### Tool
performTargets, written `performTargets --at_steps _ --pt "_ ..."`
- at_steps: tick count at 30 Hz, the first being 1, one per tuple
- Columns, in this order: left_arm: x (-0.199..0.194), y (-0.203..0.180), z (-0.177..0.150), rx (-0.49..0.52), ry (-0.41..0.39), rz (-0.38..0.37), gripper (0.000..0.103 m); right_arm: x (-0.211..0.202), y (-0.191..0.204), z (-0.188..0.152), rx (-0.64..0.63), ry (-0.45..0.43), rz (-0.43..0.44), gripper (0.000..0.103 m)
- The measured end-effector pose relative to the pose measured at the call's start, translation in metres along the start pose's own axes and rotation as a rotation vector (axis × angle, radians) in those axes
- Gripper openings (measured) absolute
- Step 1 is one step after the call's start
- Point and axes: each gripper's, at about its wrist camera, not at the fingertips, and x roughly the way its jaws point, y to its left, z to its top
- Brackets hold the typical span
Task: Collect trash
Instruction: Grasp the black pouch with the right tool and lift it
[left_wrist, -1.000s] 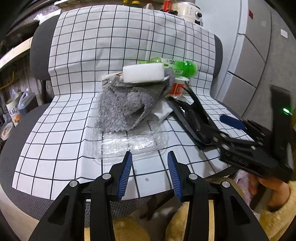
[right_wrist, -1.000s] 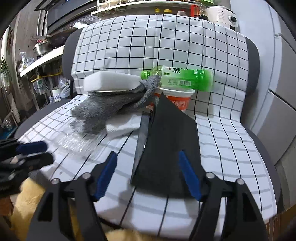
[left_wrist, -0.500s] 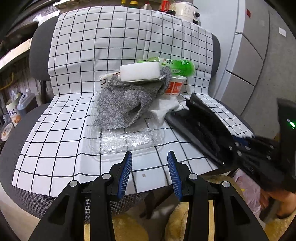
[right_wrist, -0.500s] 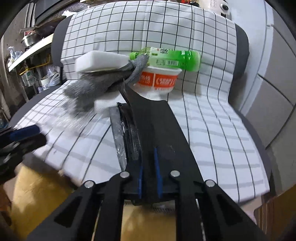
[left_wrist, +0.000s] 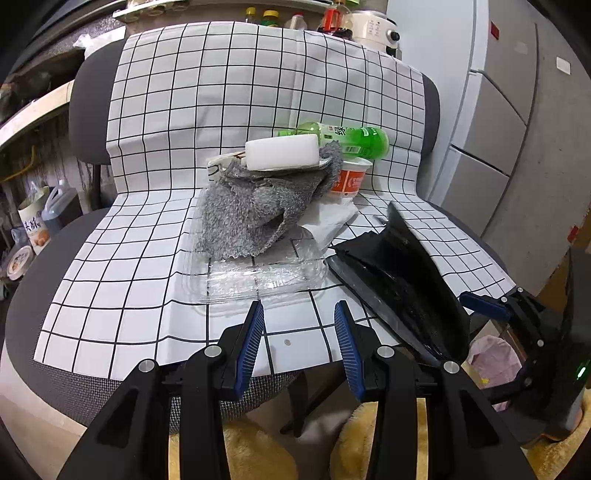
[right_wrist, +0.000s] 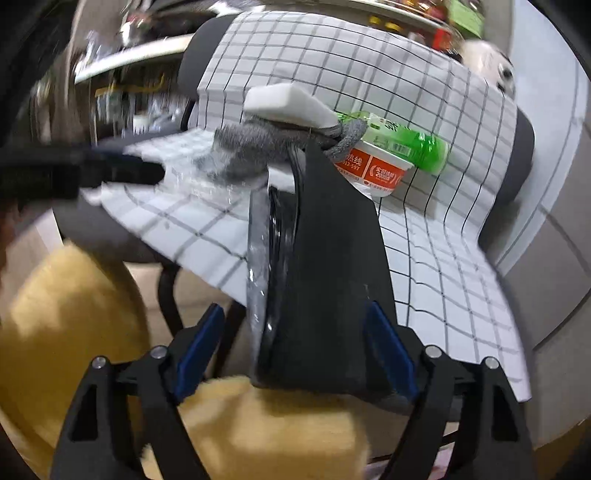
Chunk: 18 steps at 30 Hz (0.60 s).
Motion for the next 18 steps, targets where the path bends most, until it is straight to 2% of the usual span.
performTargets --at_steps 4,12,14,16,18 --pt "0.002 -0.003 0.001 0.002 0.003 -0.003 0.042 0.010 0.011 -0.009 -0.127 0.010 -0.100 0.081" --pt "0.007 -0.004 0.001 0.004 0.015 -0.001 0.042 0.032 0.020 -0.015 -0.266 0.021 -0.235 0.079" --pt "0.006 -0.003 0.002 0.002 0.013 0.002 0.042 0.029 0.017 -0.012 -0.261 0.018 -0.238 0.059" --pt "0.006 -0.001 0.003 -0.002 0.010 0.004 0.042 0.019 0.010 -0.009 -0.222 0.003 -0.222 0.049" --pt "0.005 0.000 0.004 -0.004 0.006 0.007 0.042 0.002 -0.003 -0.003 -0.145 -0.028 -0.173 0.047"
